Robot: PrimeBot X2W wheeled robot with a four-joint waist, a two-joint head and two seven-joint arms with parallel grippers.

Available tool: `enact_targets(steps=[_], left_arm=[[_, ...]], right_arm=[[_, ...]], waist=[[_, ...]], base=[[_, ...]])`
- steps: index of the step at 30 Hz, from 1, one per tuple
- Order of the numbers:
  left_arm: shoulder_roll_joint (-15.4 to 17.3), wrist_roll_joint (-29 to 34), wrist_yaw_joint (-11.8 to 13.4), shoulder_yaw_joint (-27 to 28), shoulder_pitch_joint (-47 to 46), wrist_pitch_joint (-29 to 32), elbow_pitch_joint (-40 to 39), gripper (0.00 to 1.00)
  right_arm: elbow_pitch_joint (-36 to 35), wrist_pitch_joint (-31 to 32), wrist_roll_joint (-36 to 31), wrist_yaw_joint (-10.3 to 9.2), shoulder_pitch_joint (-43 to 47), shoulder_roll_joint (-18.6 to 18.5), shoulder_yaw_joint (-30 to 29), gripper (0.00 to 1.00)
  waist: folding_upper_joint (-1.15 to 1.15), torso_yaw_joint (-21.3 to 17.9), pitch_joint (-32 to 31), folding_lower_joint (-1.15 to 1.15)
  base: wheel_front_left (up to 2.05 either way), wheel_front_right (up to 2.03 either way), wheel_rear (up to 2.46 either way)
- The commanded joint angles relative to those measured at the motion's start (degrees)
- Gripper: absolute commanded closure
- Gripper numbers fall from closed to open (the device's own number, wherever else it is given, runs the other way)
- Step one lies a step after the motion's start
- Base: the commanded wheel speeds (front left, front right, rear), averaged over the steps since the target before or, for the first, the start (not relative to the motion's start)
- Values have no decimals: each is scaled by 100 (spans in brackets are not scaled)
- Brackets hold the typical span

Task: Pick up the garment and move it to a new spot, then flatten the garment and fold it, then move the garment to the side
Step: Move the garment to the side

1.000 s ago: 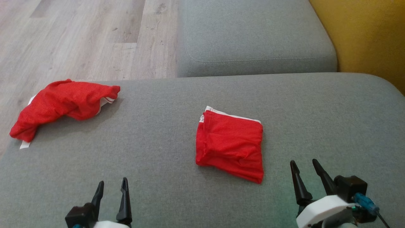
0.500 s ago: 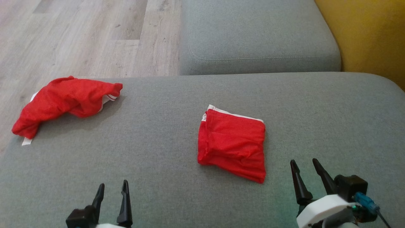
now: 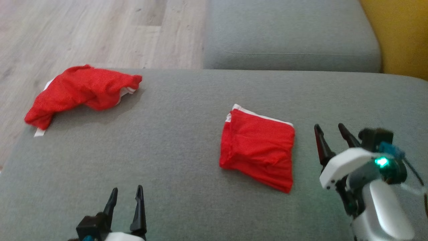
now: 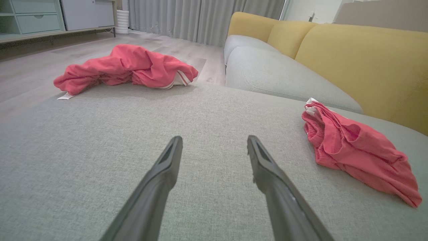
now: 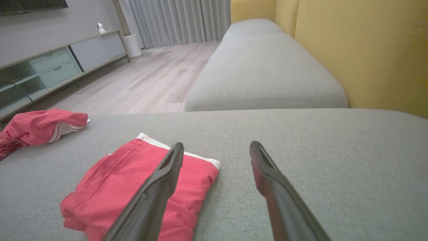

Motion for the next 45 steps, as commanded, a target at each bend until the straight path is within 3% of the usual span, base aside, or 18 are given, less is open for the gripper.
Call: enact_targets(steps=[1,8,20,21,22,24,25,31,37,45], left_arm=[[31,54,-20,166,-416,-49,-173,0],[-16,90,-47,90,-494,-41,-166,0],[-43,168,-69,34,-634,-42,-194,0],[-44,172,-72,36,-643,-43,-194,0],[-43,177,-75,36,-649,-45,-192,0],[-40,196,-78,28,-657,-47,-198,0],[-42,210,-77,18,-663,-48,-208,0],[-82,257,-79,39,-727,-57,-380,0],[-90,341,-80,67,-807,-63,-604,0],[-80,489,-94,-18,-1080,-16,-763,0]], right_arm=[[75,194,-26,42,-494,-20,17,0],[1238,921,-105,42,-1185,-20,-442,0],[2696,1278,-137,42,-1823,-24,-780,0],[2773,1288,-115,42,-1868,-24,-765,17],[2836,1281,-77,42,-1910,-23,-744,49],[2938,1238,-10,42,-1984,-23,-668,76],[2979,1207,16,42,-2018,-25,-617,100],[2978,774,195,42,-2242,-103,-219,100],[2807,574,366,42,-2459,-399,306,100],[2396,507,494,42,-2701,-914,486,100]], waist=[[0,196,114,0],[0,674,330,0],[0,1151,777,0],[0,1154,808,0],[0,1148,836,0],[0,1103,884,0],[0,1064,908,0],[0,600,1042,0],[0,-276,1205,0],[0,-1476,1551,0]], base=[[0,0,0],[0,0,0],[0,0,0],[0,0,0],[0,0,0],[0,0,0],[0,0,0],[0,0,0],[0,0,0],[0,0,0]])
